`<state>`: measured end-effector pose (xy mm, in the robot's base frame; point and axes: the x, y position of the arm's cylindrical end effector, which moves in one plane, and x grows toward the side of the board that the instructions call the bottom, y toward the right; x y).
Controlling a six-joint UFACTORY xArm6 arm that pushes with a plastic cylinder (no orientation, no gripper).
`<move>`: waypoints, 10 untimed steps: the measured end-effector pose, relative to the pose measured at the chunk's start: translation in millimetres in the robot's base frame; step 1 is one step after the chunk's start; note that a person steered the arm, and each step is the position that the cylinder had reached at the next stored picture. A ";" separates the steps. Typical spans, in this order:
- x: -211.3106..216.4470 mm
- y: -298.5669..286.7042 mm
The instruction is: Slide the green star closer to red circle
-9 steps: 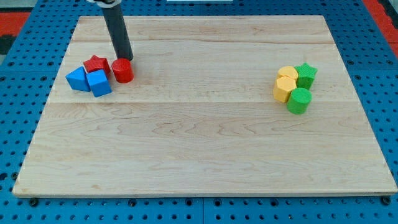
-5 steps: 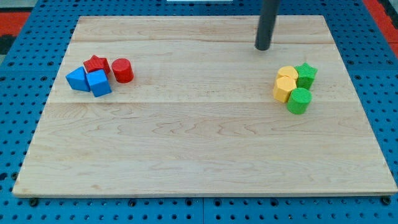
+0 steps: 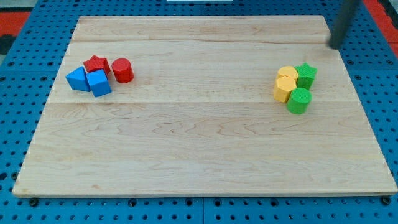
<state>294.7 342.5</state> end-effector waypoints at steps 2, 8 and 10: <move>2.5 -7.5; 59.4 -221.8; 58.9 -310.3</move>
<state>353.5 32.2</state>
